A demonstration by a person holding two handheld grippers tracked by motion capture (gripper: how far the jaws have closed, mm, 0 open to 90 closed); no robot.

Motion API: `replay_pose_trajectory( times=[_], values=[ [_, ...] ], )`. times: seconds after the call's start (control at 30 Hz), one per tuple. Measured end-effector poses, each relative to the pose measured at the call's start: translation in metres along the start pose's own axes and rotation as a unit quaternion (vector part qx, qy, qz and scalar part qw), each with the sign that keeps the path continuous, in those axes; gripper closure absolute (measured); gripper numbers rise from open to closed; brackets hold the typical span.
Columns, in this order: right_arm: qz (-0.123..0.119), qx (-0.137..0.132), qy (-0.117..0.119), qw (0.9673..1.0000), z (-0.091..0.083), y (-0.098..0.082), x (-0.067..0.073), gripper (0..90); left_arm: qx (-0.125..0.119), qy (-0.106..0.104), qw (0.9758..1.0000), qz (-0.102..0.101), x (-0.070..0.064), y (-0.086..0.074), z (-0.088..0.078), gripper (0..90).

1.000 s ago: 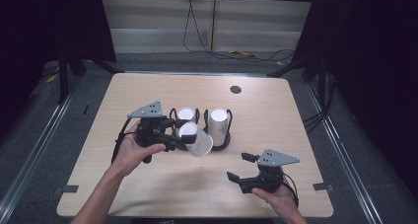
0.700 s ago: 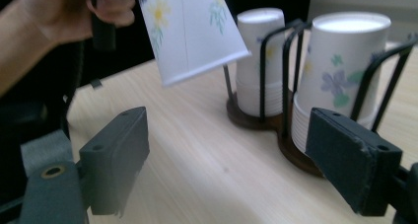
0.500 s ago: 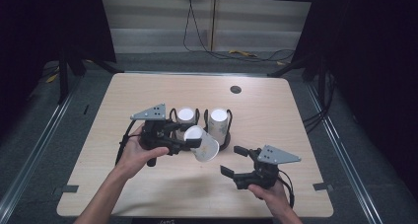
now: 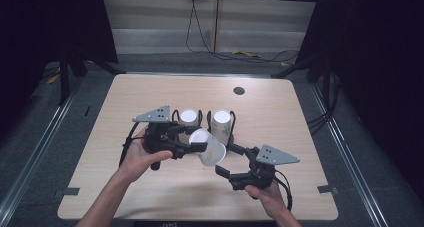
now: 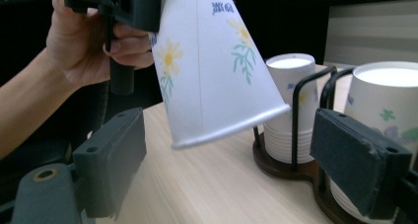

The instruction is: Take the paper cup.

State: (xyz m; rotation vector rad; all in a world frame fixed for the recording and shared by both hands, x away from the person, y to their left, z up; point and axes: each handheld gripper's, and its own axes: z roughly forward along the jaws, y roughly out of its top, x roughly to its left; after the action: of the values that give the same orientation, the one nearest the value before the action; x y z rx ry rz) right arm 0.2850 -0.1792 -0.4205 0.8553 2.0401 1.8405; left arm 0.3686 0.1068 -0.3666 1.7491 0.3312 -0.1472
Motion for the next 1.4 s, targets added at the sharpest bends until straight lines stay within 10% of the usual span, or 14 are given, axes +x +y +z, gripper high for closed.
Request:
replay_pose_trajectory(
  times=[1.4],
  values=[
    [0.006,0.002,0.053,0.9986,0.016,-0.001,0.0,22.6,0.001,-0.042,0.9991,-0.004,-0.006,0.002,0.01,36.6]
  ],
)
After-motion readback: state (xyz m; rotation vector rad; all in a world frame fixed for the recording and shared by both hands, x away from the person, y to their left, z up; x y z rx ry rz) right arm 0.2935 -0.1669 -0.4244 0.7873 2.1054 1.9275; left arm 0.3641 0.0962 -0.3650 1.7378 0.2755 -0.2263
